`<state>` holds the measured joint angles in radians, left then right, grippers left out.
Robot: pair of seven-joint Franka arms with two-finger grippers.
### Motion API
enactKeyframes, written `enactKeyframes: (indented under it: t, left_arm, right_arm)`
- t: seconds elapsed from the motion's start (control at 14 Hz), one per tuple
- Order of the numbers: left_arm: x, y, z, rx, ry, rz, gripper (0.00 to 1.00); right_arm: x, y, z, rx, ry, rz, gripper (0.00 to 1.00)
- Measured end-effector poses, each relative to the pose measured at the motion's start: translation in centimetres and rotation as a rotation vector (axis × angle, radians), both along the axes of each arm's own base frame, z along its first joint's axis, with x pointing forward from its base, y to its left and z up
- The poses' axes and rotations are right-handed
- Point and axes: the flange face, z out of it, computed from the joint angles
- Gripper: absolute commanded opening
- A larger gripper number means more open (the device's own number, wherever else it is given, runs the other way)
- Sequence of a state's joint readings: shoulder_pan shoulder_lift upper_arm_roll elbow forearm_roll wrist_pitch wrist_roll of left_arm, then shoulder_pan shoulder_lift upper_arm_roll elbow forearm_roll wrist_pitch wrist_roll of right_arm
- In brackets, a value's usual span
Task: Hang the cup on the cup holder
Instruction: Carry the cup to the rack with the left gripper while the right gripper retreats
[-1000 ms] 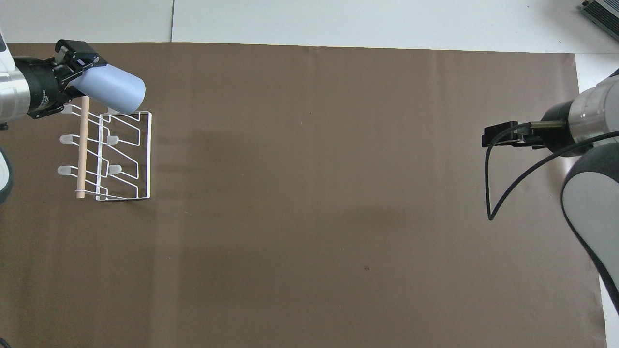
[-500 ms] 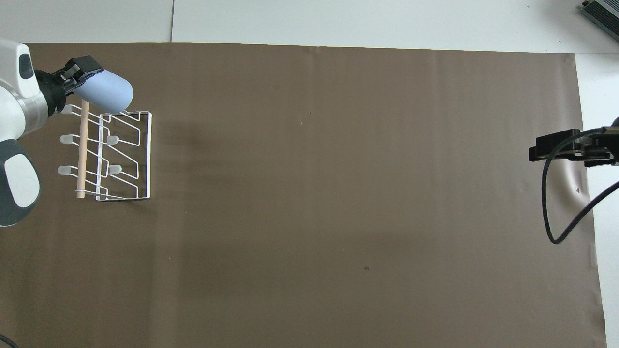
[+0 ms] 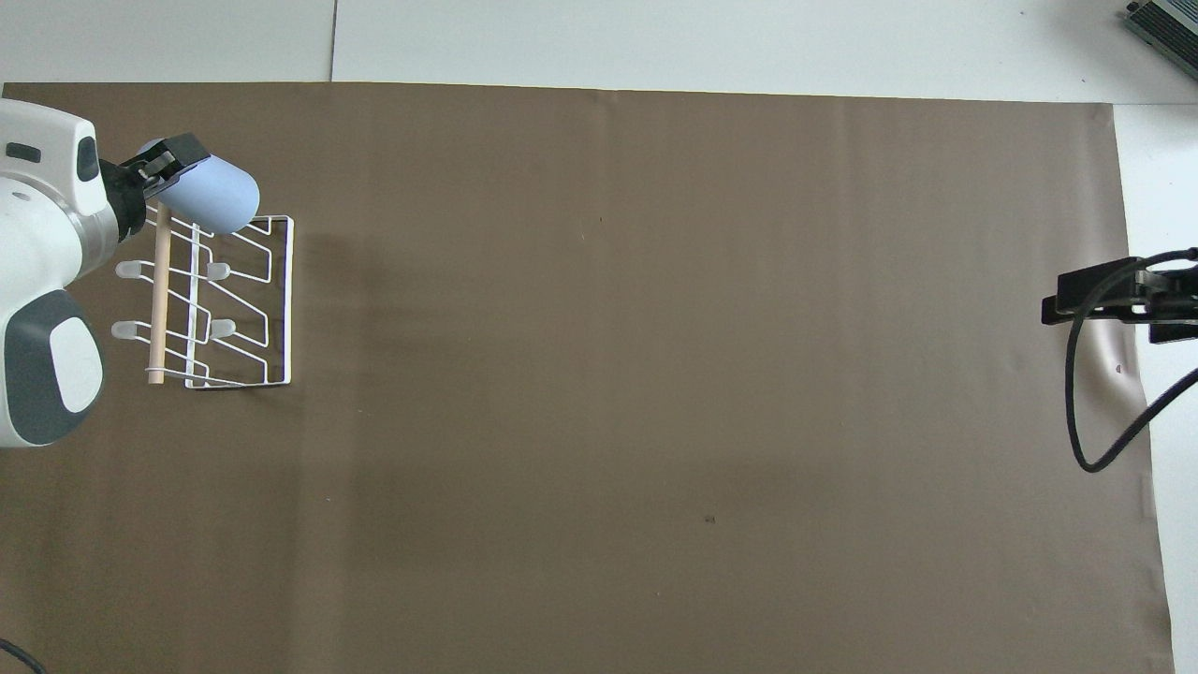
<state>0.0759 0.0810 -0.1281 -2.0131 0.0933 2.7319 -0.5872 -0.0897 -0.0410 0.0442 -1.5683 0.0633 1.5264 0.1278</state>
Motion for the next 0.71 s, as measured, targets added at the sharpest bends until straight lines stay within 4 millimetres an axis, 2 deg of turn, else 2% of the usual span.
enactKeyframes:
  t: [0.43,0.64,0.71]
  left_arm:
    - [-0.7,0.0,-2.1,-0.001,0.009,-0.005,0.0]
    - [-0.9,0.0,-2.6,0.0,0.015,-0.005,0.0]
    - [-0.9,0.0,-2.6,0.0,0.016,-0.006,0.04]
  right_arm:
    - [0.0,1.0,-0.7,-0.06,0.016,0.042,1.0]
    - [0.0,-1.0,-0.3,-0.077,0.007,0.054,1.0]
    - [-0.1,-1.9,0.1,-0.077,-0.002,0.061,1.0]
